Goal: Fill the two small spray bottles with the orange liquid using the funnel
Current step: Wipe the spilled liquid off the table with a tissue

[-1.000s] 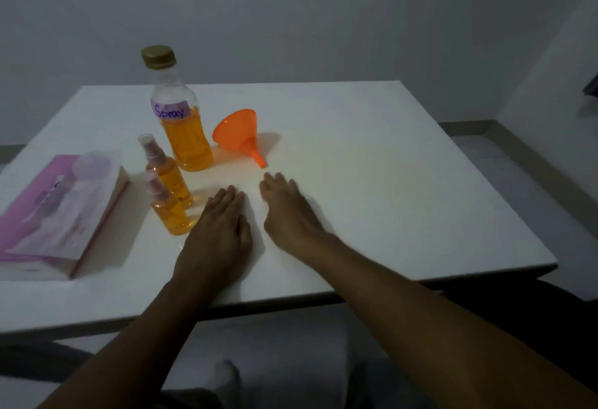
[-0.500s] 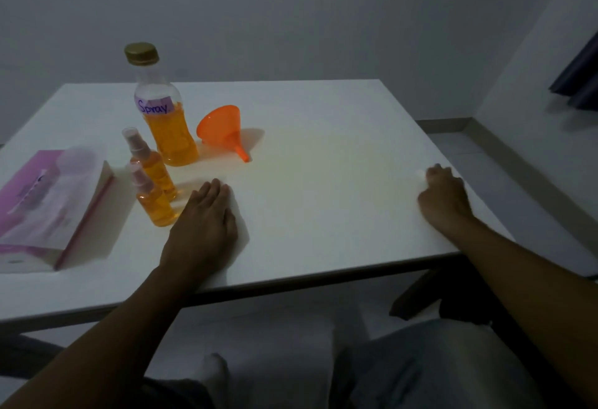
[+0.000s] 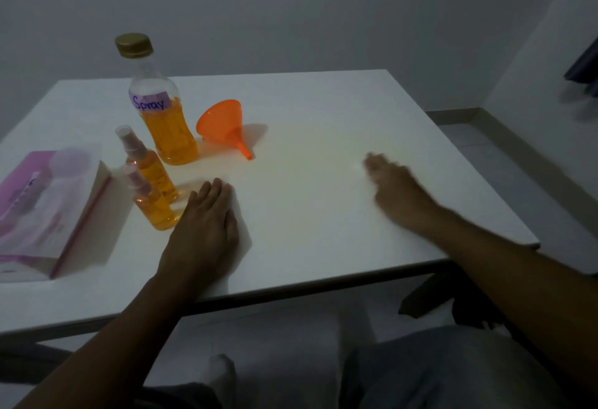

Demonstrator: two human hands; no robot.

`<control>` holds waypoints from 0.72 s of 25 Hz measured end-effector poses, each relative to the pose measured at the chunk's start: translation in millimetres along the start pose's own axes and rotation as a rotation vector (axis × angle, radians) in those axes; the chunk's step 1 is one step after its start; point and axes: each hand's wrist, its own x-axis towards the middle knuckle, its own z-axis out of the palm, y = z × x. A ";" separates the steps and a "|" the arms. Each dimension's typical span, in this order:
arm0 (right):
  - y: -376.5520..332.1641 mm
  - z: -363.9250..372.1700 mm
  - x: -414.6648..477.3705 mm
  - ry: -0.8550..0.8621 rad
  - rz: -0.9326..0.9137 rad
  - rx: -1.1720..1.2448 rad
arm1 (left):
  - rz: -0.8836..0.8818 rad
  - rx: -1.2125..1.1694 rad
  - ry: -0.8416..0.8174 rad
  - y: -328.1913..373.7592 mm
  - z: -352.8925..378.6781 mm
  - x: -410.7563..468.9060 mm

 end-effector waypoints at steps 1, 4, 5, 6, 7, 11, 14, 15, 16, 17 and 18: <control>24.7 -12.2 12.8 0.030 0.188 -0.029 | -0.003 -0.007 0.006 0.3 0.2 0.5; 28.1 -23.7 50.0 0.098 0.512 -0.032 | -0.006 -0.013 0.020 0.5 1.8 2.2; 11.0 -21.0 61.8 0.121 0.513 -0.015 | -0.007 -0.016 0.022 0.6 2.2 2.3; -11.4 -15.7 71.8 0.139 0.469 -0.009 | -0.011 -0.022 0.019 0.8 2.1 2.3; -35.5 -6.8 78.2 0.137 0.391 -0.006 | -0.012 -0.029 0.018 1.1 2.0 1.9; -138.2 32.0 49.0 -0.008 -0.110 0.008 | -0.022 -0.048 0.008 -0.3 0.5 4.3; -164.3 37.1 -29.8 -0.078 -0.391 0.024 | -0.022 -0.030 -0.011 -1.7 0.2 2.4; -154.9 32.8 -48.4 -0.120 -0.439 0.038 | -0.022 -0.026 -0.019 -1.8 0.3 2.1; -138.0 24.3 -59.3 -0.154 -0.448 0.057 | -0.024 -0.023 -0.030 -0.3 -0.6 1.1; -115.3 17.7 -61.5 -0.166 -0.409 0.074 | -0.029 -0.024 -0.042 2.4 -2.1 0.1; -89.5 11.7 -59.4 -0.161 -0.331 0.100 | -0.042 -0.034 -0.054 6.3 -4.1 -1.2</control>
